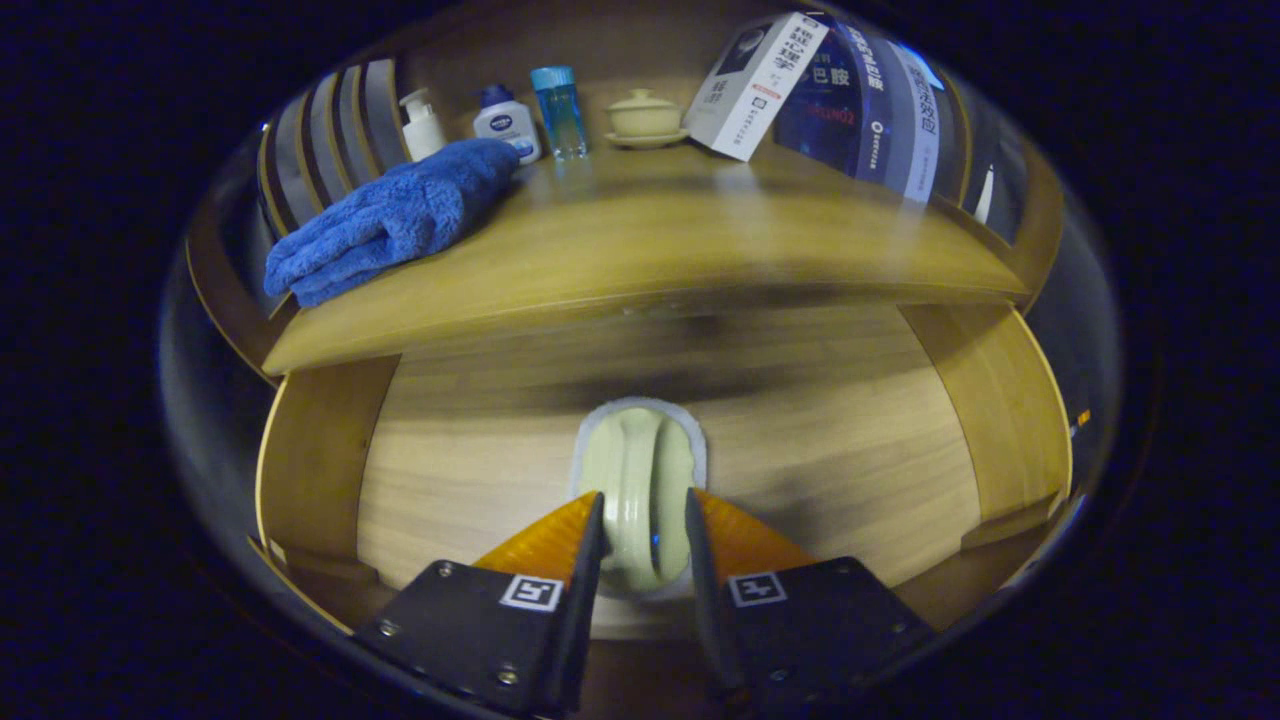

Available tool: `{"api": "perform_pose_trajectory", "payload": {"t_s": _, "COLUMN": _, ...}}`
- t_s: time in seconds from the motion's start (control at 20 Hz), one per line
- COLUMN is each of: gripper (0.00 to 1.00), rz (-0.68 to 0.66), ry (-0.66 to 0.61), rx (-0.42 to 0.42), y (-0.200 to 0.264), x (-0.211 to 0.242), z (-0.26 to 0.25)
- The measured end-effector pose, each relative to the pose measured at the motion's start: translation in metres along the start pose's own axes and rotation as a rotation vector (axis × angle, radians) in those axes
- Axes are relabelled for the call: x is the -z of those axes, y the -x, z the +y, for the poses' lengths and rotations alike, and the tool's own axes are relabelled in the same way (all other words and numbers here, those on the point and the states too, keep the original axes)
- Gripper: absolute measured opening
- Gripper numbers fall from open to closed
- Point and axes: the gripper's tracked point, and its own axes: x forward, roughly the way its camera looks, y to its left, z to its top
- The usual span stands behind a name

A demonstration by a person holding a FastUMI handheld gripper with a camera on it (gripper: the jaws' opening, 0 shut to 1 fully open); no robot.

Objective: Pull open the drawer, take out the items inside it, and place them on the countertop above the cabinet.

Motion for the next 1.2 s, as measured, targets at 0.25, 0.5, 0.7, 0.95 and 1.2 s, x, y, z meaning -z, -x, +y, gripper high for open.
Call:
{"api": "perform_pose_trajectory", "payload": {"t_s": 0.25, "gripper": 0.17, "rz": -0.090, "ry": 0.048, "rx": 0.004, "y": 0.004, "x": -0.004, "z": 0.000}}
{"api": "perform_pose_trajectory", "payload": {"t_s": 0.5, "gripper": 0.17, "rz": -0.199, "ry": 0.002, "rx": -0.063, "y": 0.017, "x": -0.016, "z": 0.007}}
{"api": "perform_pose_trajectory", "payload": {"t_s": 0.7, "gripper": 0.17, "rz": -0.245, "ry": -0.031, "rx": -0.106, "y": 0.040, "x": -0.024, "z": 0.009}}
{"api": "perform_pose_trajectory", "payload": {"t_s": 0.95, "gripper": 0.17, "rz": -0.289, "ry": -0.023, "rx": -0.152, "y": 0.074, "x": -0.020, "z": 0.014}}
{"api": "perform_pose_trajectory", "payload": {"t_s": 1.2, "gripper": 0.17, "rz": -0.365, "ry": 0.012, "rx": -0.162, "y": 0.109, "x": -0.022, "z": 0.013}}
